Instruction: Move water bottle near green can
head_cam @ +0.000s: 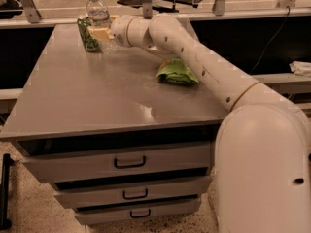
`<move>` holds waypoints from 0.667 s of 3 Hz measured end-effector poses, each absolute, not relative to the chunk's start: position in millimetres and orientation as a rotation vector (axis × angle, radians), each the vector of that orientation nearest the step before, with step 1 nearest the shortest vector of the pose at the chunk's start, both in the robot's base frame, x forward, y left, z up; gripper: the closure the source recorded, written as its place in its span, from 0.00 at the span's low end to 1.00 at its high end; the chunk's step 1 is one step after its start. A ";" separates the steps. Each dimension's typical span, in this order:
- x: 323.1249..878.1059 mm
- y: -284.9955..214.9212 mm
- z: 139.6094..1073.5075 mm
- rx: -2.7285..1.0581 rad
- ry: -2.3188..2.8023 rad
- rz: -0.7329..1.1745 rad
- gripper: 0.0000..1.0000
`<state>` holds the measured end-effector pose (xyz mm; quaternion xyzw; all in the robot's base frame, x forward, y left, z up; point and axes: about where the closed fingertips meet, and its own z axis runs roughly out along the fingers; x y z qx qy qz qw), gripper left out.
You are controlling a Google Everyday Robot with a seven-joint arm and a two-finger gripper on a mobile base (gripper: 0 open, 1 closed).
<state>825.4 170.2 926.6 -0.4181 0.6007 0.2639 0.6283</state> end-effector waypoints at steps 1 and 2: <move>832.5 171.4 921.4 -0.950 1.383 0.618 0.77; 837.9 172.9 916.7 -0.940 1.383 0.630 0.54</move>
Offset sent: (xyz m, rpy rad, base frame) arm 0.0216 -0.0020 -0.0153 0.0380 0.0227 -0.0046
